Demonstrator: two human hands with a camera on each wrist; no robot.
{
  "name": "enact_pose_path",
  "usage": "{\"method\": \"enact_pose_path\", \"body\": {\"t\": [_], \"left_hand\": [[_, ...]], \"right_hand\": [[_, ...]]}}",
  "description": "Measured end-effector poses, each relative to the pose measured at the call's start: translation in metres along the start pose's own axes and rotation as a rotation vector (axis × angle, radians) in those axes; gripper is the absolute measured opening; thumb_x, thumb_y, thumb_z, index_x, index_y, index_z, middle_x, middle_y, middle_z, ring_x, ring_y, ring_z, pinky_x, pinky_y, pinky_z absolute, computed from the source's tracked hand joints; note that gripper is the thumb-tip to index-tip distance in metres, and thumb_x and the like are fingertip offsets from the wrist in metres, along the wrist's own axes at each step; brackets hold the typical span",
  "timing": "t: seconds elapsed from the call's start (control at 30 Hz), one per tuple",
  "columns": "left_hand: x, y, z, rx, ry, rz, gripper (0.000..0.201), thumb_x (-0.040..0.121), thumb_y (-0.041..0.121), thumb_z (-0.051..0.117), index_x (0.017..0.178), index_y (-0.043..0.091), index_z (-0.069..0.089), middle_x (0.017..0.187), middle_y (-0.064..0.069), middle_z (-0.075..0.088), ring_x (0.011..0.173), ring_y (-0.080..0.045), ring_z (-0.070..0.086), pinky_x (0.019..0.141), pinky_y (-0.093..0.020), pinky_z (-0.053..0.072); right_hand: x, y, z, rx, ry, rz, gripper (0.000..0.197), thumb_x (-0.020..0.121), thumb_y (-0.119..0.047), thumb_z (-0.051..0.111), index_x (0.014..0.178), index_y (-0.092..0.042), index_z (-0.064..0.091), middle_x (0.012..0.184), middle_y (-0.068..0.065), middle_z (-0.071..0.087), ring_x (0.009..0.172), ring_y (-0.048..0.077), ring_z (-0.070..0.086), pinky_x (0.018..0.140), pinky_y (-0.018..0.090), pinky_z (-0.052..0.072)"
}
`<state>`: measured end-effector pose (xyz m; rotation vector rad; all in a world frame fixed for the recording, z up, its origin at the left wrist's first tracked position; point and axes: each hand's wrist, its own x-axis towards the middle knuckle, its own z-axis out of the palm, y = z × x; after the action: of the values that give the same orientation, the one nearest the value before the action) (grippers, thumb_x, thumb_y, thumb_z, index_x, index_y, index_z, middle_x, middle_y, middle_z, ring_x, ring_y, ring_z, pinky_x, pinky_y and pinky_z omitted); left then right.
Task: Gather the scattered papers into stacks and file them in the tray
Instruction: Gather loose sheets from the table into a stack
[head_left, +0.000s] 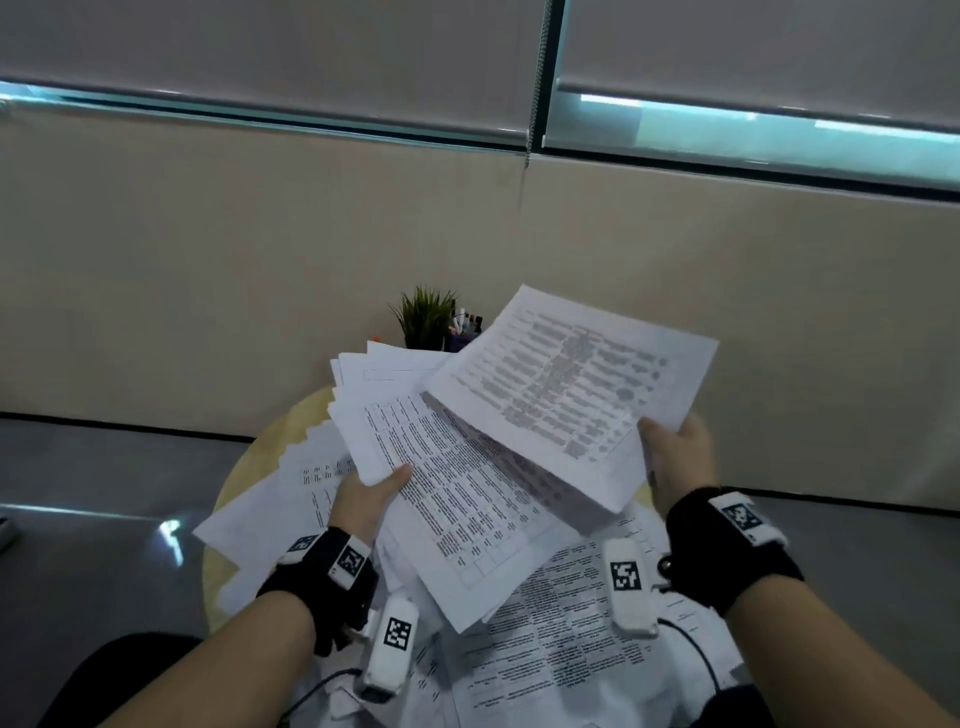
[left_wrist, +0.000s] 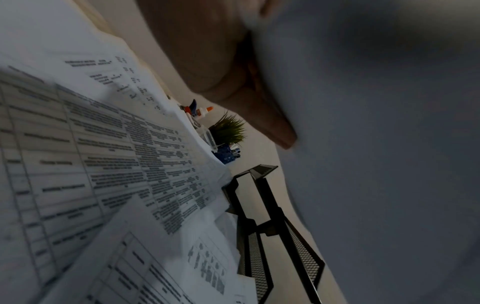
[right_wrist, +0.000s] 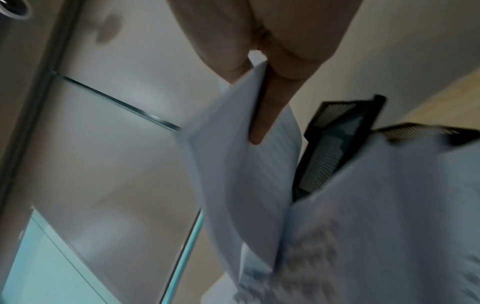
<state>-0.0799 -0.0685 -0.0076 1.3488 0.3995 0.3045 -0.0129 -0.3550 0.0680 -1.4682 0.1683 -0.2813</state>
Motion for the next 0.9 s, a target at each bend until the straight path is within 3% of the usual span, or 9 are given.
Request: {"method": "enact_pose_path", "body": {"t": [0.1,0.23,0.27,0.37,0.43,0.57,0.67,0.8,0.9], "left_hand": [[-0.006,0.001,0.006,-0.038,-0.012,0.027,0.034,0.083,0.008,0.068,0.116,0.011,0.06,0.11,-0.008,0.064,0.103,-0.022,0.061,0.093,-0.032,0.045],[-0.009,0.003,0.011,-0.101,-0.032,0.03,0.04,0.083,0.004,0.067,0.121,0.006,0.057,0.113,-0.009,0.064,0.095,-0.019,0.063,0.087,-0.029,0.046],[-0.009,0.003,0.012,-0.111,-0.031,0.033,0.039,0.082,0.003,0.067,0.12,0.006,0.058,0.114,-0.009,0.064,0.092,-0.016,0.063,0.085,-0.029,0.047],[-0.006,0.003,0.015,-0.091,-0.01,0.046,0.038,0.08,0.001,0.07,0.115,0.006,0.058,0.113,-0.009,0.063,0.089,-0.016,0.062,0.083,-0.028,0.047],[-0.005,0.004,0.014,-0.052,-0.03,0.074,0.042,0.078,-0.002,0.071,0.118,0.003,0.058,0.11,-0.007,0.063,0.092,-0.017,0.061,0.087,-0.028,0.045],[-0.003,0.008,0.005,0.019,-0.07,0.099,0.04,0.078,-0.003,0.071,0.116,0.001,0.06,0.106,-0.007,0.065,0.084,-0.005,0.061,0.084,-0.023,0.046],[-0.001,0.012,-0.005,0.022,-0.105,0.093,0.04,0.076,-0.005,0.071,0.112,0.008,0.06,0.097,0.003,0.066,0.084,-0.001,0.062,0.075,-0.017,0.05],[0.002,0.019,-0.018,0.076,-0.198,0.092,0.039,0.073,0.005,0.077,0.106,0.018,0.061,0.098,0.008,0.069,0.09,-0.002,0.064,0.085,-0.025,0.048],[0.003,0.022,-0.022,0.113,-0.295,0.085,0.063,0.052,0.039,0.09,0.107,0.026,0.062,0.1,0.012,0.072,0.095,0.0,0.066,0.084,-0.022,0.047]], "right_hand": [[-0.014,0.025,0.003,-0.023,-0.062,0.065,0.031,0.086,0.002,0.055,0.115,-0.01,0.051,0.111,0.014,0.064,0.095,0.03,0.064,0.082,0.046,0.054],[-0.033,0.036,0.007,-0.066,-0.253,0.072,0.042,0.082,0.008,0.058,0.119,-0.011,0.053,0.104,0.023,0.066,0.074,0.036,0.061,0.054,0.04,0.049],[-0.035,0.037,0.008,-0.074,-0.3,0.074,0.044,0.082,0.009,0.059,0.12,-0.011,0.054,0.104,0.019,0.068,0.077,0.037,0.064,0.056,0.044,0.052],[-0.041,0.042,0.011,-0.054,-0.4,0.126,0.051,0.08,0.012,0.063,0.124,-0.011,0.052,0.114,0.01,0.069,0.1,0.029,0.068,0.085,0.05,0.055],[-0.044,0.048,0.012,-0.028,-0.426,0.175,0.056,0.077,0.013,0.066,0.125,-0.009,0.049,0.115,0.013,0.068,0.101,0.03,0.068,0.087,0.052,0.054],[-0.031,0.053,0.005,-0.014,-0.222,0.19,0.069,0.077,0.009,0.07,0.132,-0.013,0.035,0.119,0.016,0.062,0.104,0.035,0.064,0.089,0.054,0.052],[-0.012,0.048,-0.009,-0.182,-0.095,0.181,0.081,0.077,-0.004,0.075,0.142,-0.016,0.027,0.117,0.011,0.055,0.108,0.031,0.057,0.097,0.047,0.046],[0.004,0.037,-0.026,-0.199,-0.164,0.243,0.068,0.083,-0.007,0.07,0.14,-0.009,0.032,0.107,0.011,0.058,0.096,0.027,0.06,0.078,0.036,0.051],[0.002,0.025,-0.029,-0.163,-0.281,0.284,0.047,0.09,-0.009,0.062,0.133,-0.008,0.043,0.099,0.007,0.062,0.08,0.019,0.061,0.063,0.029,0.049]]}}
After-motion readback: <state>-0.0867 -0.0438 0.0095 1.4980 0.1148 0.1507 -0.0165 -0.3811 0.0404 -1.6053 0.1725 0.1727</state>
